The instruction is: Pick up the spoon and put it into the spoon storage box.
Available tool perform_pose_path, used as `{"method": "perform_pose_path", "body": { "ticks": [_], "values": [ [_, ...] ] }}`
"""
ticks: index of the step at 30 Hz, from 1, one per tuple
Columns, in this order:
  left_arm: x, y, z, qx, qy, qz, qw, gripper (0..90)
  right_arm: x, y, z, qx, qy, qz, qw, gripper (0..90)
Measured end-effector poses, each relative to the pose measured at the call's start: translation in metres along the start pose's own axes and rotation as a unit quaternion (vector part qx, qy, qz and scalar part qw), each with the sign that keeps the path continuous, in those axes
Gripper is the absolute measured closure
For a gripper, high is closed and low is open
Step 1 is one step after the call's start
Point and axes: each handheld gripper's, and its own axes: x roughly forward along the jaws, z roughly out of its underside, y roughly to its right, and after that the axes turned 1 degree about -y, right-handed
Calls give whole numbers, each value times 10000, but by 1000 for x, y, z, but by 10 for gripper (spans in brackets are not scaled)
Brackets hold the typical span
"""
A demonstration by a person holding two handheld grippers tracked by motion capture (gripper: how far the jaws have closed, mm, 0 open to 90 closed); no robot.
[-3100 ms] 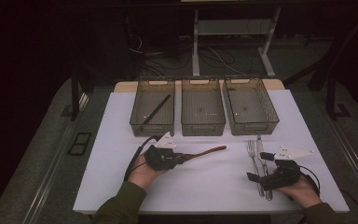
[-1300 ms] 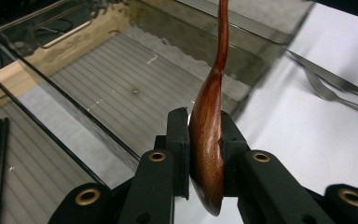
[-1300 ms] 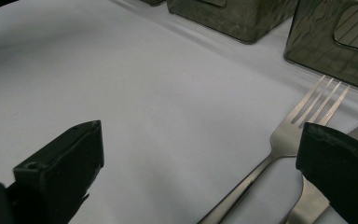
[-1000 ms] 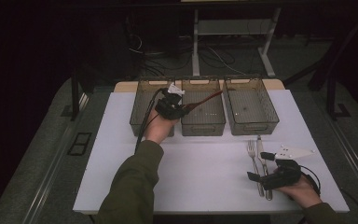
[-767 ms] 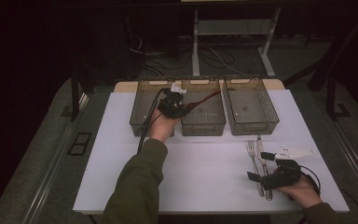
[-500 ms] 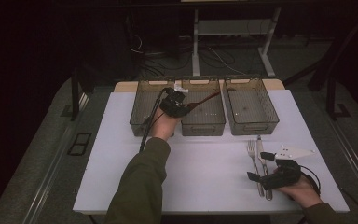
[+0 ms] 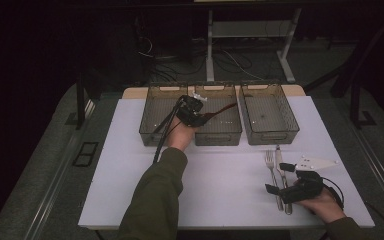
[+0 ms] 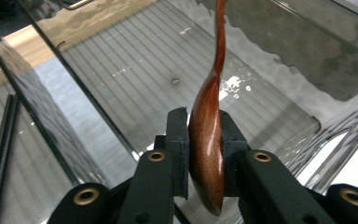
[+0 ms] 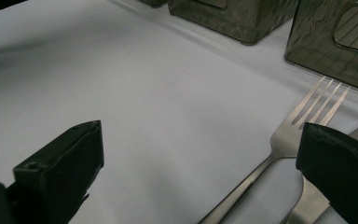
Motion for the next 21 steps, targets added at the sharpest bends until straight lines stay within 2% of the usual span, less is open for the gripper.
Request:
{"method": "perform_pose_path", "body": {
  "ticks": [2, 7, 10, 14, 16, 21],
  "values": [
    [0, 1, -1, 38, 57, -35, 10000, 657, 0, 0, 0, -11, -5, 2, 10000, 2],
    [-3, 1, -1, 70, 130, -18, 9999, 601, 0, 0, 0, -10, -1, 1, 10000, 2],
    [-6, 0, -1, 22, 225, 137, 9997, 572, 0, 0, 0, -3, -7, 2, 10000, 2],
    [-13, 0, -1, 109, 349, 357, 9987, 533, 0, 0, 0, 4, 0, 2, 10000, 2],
    [-18, -1, 0, 165, 427, 402, 9981, 514, 0, 0, 0, -2, -6, 4, 10000, 2],
    [-32, -1, 5, 126, 750, 701, 9946, 491, 0, 0, 0, -3, -5, 8, 10000, 2]
  ]
}}
